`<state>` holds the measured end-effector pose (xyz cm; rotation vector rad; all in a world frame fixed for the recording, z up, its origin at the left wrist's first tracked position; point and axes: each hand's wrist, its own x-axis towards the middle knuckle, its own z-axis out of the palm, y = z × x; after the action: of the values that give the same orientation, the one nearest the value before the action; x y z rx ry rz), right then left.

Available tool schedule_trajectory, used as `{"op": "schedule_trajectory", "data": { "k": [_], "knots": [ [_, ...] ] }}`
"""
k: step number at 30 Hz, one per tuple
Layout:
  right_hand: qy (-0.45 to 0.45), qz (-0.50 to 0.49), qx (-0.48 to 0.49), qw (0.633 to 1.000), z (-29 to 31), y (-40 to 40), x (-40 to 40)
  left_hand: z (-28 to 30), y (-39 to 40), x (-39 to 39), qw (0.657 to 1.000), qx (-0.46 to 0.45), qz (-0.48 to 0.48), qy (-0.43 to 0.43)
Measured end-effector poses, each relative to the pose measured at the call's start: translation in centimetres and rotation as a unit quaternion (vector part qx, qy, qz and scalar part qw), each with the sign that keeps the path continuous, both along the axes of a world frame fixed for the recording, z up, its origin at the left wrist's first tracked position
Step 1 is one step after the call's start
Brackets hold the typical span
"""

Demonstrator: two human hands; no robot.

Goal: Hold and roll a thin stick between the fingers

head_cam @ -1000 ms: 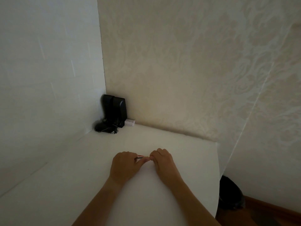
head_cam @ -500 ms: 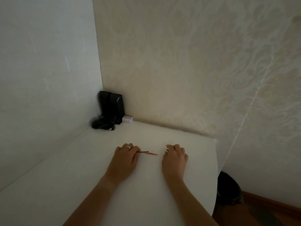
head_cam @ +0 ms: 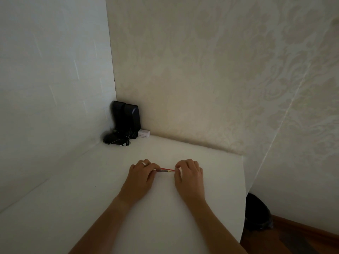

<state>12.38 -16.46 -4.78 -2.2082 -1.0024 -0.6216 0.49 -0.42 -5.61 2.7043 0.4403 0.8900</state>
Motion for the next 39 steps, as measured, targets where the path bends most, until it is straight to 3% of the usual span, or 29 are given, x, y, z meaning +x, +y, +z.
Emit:
{"op": "schedule_trajectory", "data": {
  "k": [4, 11, 35, 39],
  "knots": [
    [-0.036, 0.102, -0.029, 0.994, 0.0, 0.25, -0.16, 0.18, -0.04, -0.12, 1.0, -0.014, -0.021, -0.011],
    [-0.021, 0.136, -0.062, 0.989, -0.07, 0.29, 0.06, 0.02, 0.06, -0.1, 0.998, -0.015, -0.052, -0.017],
    [0.006, 0.132, -0.067, 0.989, -0.15, 0.52, 0.49, 0.37, 0.33, 0.02, 0.995, -0.033, -0.082, -0.053],
    [-0.002, 0.139, -0.073, 0.987, -0.18, 0.63, 0.64, 0.43, 0.26, -0.08, 0.997, -0.016, -0.074, -0.019]
  ]
}}
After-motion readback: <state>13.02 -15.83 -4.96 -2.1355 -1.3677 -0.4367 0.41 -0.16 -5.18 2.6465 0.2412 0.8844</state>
